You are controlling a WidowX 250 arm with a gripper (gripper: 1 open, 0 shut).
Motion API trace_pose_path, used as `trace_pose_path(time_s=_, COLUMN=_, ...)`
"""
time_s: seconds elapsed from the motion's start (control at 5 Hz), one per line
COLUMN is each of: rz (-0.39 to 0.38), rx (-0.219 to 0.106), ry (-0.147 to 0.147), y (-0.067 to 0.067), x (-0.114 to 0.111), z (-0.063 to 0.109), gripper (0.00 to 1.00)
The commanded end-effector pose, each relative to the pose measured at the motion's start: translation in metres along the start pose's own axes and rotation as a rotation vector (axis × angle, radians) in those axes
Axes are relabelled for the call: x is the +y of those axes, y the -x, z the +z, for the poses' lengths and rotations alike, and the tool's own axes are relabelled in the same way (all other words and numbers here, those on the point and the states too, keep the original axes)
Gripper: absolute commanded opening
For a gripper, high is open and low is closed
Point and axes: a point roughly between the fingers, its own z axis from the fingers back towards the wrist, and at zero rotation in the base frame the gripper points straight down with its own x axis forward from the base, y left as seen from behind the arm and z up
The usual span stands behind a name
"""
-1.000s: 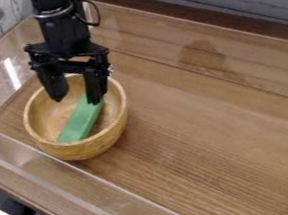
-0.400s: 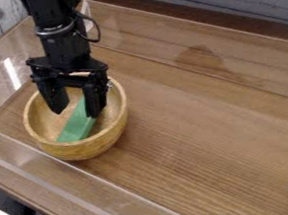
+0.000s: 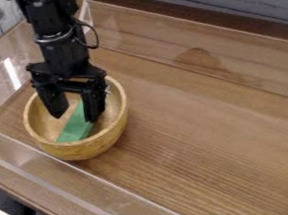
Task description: Remove the green block from inside the brown bowl and put it on the table
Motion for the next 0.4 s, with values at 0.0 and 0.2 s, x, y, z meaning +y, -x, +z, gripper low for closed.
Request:
trace_pose_path(time_s=0.0, rz=0.008, rx=-0.028, ry=-0.004, y=-0.0031, x=0.0046, z=0.0029, gripper=1.0)
trace_pose_path(time_s=0.2, rz=0.006, rx=-0.029, ry=-0.003, y=-0.0037, x=0.0059, z=-0.0001, gripper=1.0)
